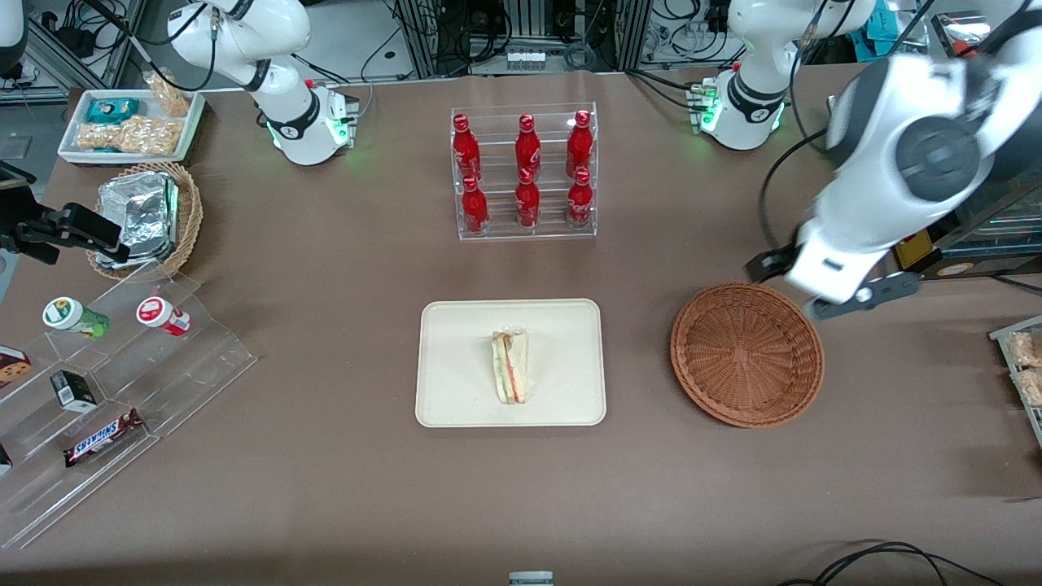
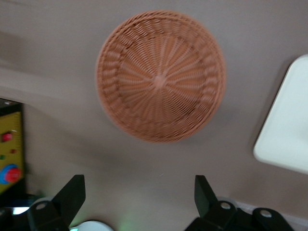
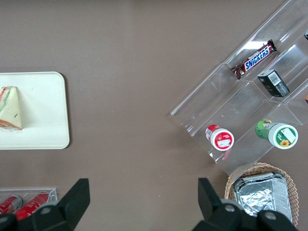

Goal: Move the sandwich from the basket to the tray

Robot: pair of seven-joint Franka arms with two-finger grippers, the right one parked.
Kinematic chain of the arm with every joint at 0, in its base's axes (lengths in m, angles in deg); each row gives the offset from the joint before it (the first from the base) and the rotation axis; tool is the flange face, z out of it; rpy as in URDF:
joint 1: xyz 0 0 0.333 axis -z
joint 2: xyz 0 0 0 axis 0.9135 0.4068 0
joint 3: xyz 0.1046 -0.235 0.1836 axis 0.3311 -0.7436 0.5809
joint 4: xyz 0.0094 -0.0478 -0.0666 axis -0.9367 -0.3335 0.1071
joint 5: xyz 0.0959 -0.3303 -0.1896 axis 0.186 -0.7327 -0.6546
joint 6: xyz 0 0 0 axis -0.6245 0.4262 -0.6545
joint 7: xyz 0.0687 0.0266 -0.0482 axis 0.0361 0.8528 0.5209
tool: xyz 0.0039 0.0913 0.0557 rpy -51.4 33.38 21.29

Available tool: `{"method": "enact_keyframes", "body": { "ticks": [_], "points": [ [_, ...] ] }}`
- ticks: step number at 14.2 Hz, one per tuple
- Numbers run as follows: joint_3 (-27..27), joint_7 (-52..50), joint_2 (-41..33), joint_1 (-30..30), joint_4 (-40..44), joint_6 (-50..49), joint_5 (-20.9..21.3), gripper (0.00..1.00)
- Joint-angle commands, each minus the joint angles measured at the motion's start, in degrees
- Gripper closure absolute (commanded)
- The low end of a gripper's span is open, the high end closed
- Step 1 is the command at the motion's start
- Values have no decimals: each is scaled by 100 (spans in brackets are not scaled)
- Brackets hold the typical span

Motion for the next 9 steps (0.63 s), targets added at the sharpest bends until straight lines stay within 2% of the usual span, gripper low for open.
{"method": "enact_keyframes", "body": {
  "ticks": [1, 5, 7, 9],
  "points": [
    [174, 1094, -451, -345, -172, -70, -163, 0],
    [983, 2509, -653, 4, 47, -44, -251, 0],
    [1510, 2583, -627, 531, 231, -26, -268, 0],
    [1574, 2583, -627, 657, 302, -17, -277, 0]
  ]
}}
